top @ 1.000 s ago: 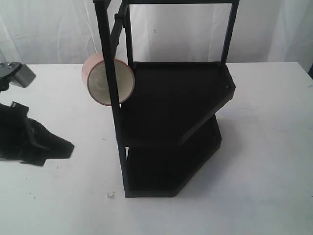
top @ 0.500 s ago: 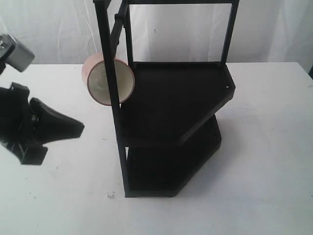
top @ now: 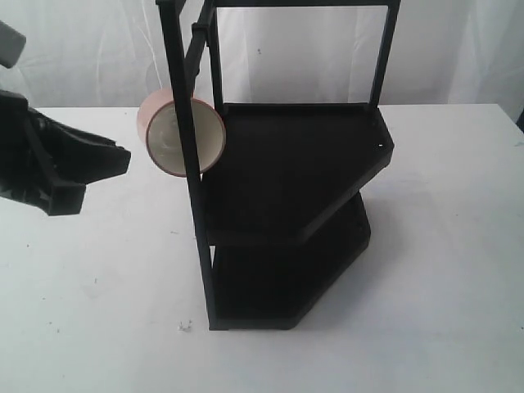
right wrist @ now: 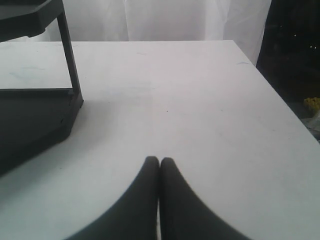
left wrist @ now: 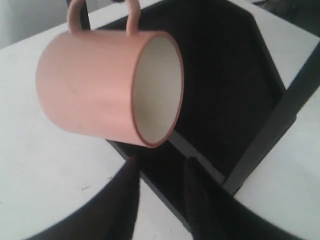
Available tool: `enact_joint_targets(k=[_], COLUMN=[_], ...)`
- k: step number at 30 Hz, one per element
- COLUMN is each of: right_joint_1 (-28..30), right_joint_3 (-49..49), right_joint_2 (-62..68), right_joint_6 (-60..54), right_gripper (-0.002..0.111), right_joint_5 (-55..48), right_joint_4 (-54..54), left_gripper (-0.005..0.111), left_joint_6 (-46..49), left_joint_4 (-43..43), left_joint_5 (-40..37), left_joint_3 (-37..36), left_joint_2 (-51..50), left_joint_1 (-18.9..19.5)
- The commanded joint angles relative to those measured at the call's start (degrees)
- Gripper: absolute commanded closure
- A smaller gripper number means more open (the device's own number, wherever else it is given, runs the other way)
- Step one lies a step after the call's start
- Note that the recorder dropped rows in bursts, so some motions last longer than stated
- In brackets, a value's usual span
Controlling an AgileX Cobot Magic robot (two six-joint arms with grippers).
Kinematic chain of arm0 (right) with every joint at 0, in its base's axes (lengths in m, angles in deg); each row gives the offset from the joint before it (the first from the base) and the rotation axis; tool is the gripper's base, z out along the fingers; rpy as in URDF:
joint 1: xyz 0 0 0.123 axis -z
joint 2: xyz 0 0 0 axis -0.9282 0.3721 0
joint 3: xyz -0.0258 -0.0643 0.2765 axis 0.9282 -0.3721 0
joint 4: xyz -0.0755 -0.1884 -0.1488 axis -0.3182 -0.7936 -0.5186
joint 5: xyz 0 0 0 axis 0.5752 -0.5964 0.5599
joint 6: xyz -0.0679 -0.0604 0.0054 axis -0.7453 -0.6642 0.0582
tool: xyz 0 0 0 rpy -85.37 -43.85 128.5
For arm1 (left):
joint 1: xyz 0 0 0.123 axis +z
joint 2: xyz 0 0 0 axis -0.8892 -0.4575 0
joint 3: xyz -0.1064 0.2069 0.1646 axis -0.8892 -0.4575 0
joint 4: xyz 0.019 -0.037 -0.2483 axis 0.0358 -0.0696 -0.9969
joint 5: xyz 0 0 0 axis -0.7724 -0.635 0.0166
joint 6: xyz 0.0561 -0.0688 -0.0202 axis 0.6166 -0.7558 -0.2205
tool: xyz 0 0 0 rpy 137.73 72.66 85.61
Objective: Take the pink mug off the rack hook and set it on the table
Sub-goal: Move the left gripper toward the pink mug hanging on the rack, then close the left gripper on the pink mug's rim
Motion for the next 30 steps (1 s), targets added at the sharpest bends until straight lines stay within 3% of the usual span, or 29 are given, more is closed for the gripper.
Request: enact_joint_targets(k=[1,6,11,20,30], right_joint_1=[-0.33,-0.33,-0.33,-0.33,-0.33], right_joint_3=[-0.13,-0.13,-0.13,-0.13,-0.13], right_joint_2=[-0.19,-0.19,-0.19,-0.19,-0.19], right_joint_6=[0.08,0.08,0.08,0.08,-0.09], right_gripper=[0.108,0.108,0.108,0.108,0.108], right_joint_5=[0.24,0.24,0.24,0.24,0.24], right_joint_4=[-0.37,-0.37,-0.37,-0.37,-0.37], left_gripper=[0.043,0.025,0.025,0.025,0.025], left_joint_6=[-0.63,-1.03,-1.03,0.4,2.02], left_joint_4=[-2.64,-2.79,-4.74,-4.47,-4.47], left_joint_5=[2.48,4.21,4.12,15.34,17.0], left_joint_3=[0.75,0.75,0.75,0.75,0.75], left_joint_2=[1.57,-0.48,-2.41,-6.9,-7.27], left_joint_1=[-0.32,-0.32,-1.42,-3.24,-3.24])
